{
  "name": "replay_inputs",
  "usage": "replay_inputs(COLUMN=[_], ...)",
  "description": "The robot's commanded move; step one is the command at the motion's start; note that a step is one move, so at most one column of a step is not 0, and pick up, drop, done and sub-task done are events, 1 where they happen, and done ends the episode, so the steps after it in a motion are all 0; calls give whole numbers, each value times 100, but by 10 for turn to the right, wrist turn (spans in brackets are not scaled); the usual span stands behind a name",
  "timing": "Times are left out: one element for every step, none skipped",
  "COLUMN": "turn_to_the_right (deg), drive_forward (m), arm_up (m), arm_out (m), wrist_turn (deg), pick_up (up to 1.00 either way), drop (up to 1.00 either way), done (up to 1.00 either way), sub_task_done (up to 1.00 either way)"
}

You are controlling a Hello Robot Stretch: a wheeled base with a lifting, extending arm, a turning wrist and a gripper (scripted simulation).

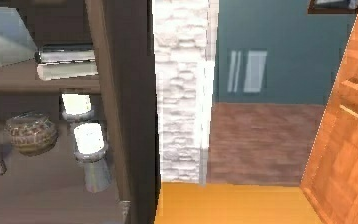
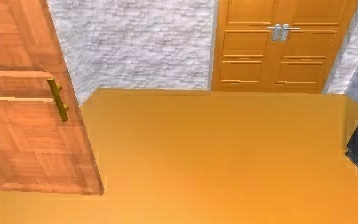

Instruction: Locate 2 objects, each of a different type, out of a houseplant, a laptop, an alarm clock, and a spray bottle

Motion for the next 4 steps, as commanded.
replay_inputs(turn_to_the_right=[450, 0, -270, 0], drive_forward=[0, 35, 0, 100], arm_up=[0, 0, 0, 0], arm_out=[0, 0, 0, 0], wrist_turn=[0, 0, 0, 0], pick_up=[0, 0, 0, 0], drop=[0, 0, 0, 0], done=[0, 0, 0, 0], sub_task_done=[0, 0, 0, 0])
